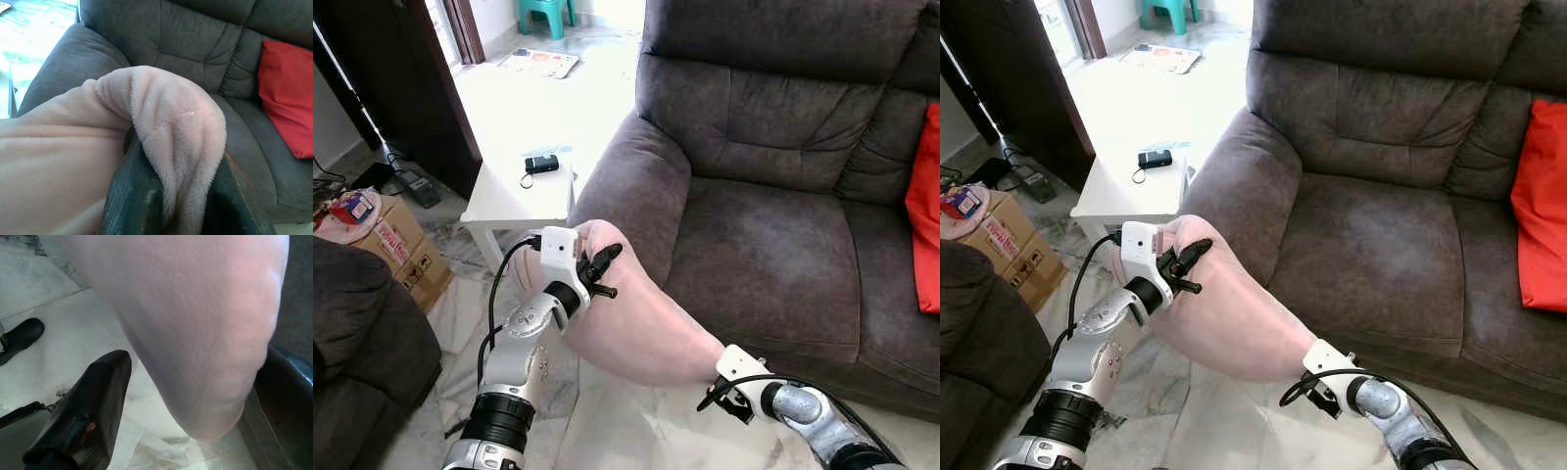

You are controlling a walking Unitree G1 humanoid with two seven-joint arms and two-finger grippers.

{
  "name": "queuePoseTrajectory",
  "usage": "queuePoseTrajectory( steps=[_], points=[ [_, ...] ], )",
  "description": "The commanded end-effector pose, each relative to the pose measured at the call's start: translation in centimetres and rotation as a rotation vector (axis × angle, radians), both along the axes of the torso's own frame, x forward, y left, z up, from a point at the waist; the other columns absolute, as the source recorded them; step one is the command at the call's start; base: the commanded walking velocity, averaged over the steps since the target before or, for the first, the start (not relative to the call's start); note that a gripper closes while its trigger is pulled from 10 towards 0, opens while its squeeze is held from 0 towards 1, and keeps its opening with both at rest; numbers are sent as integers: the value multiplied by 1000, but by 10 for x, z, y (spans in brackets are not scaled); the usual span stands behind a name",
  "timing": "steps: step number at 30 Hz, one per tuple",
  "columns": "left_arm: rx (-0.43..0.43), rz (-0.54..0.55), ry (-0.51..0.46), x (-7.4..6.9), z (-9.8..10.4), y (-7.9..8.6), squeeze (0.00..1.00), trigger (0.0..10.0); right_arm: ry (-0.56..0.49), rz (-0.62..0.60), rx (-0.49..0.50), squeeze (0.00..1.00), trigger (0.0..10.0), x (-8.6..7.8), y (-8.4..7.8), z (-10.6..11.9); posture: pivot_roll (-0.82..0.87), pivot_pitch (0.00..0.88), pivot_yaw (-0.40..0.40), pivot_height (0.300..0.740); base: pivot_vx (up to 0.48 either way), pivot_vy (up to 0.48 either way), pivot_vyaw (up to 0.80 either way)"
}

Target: Move the pillow to the sofa from floor

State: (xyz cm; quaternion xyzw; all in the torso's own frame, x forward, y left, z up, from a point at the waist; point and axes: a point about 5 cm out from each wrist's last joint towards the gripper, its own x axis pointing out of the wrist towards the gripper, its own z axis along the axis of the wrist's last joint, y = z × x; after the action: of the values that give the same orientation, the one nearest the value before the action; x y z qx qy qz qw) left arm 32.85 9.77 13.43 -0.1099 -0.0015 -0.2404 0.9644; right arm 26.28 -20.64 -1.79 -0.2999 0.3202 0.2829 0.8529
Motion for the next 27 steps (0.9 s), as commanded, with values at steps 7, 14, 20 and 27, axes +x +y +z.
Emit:
queuePoseTrajectory(
  steps=[7, 14, 20, 27],
  points=[
    [-47, -33, -116, 1, 28, -5, 0, 10000, 12, -27, -4, 0, 0, -3, -4, -3, 31, 86, -20, 740, 0, 0, 0],
    [-41, -27, -110, 2, 28, -4, 0, 10000, 0, -31, -6, 0, 0, -2, -6, -1, 29, 86, -20, 740, 0, 0, 0],
    [-38, -29, -107, 1, 28, -5, 0, 10000, -6, -32, -5, 0, 0, -1, -5, -1, 28, 86, -18, 740, 0, 0, 0],
    [-31, -25, -100, 1, 26, -3, 0, 10000, -18, -35, 8, 0, 0, 1, -4, 1, 27, 86, -18, 740, 0, 0, 0]
  ],
)
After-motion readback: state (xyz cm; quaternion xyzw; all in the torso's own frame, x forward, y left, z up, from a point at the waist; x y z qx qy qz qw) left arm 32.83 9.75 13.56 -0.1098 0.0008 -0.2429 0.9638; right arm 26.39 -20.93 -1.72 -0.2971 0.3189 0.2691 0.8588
